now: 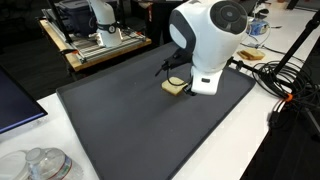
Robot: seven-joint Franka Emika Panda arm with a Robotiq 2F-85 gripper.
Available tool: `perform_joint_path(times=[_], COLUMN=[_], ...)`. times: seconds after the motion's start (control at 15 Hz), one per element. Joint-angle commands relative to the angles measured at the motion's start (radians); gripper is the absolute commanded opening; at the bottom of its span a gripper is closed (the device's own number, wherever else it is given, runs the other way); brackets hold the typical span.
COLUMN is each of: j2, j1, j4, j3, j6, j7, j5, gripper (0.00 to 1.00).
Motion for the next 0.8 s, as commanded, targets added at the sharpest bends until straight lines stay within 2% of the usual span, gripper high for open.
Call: perform_joint_path(times=[0.0,0.27,0.53,0.6,0.73], j2=[-0.03,-0.076,-0.166,-0.189,-0.237], j1=[-0.074,-0.133,-0.191,-0.186,-0.205], j4=[-0.093,-0.218,-0.399,-0.433,-0.517], j3=[0.049,0.079,0.106,0.082,0.083], j6=[0.09,0.17,0.289,0.311,0.363], j7=[-0.08,-0.163,-0.237,-0.266,-0.308], j5=[0.079,0.119,0.157,0.195,0.235], gripper=[0.05,0.05,0.05,0.05,0.05])
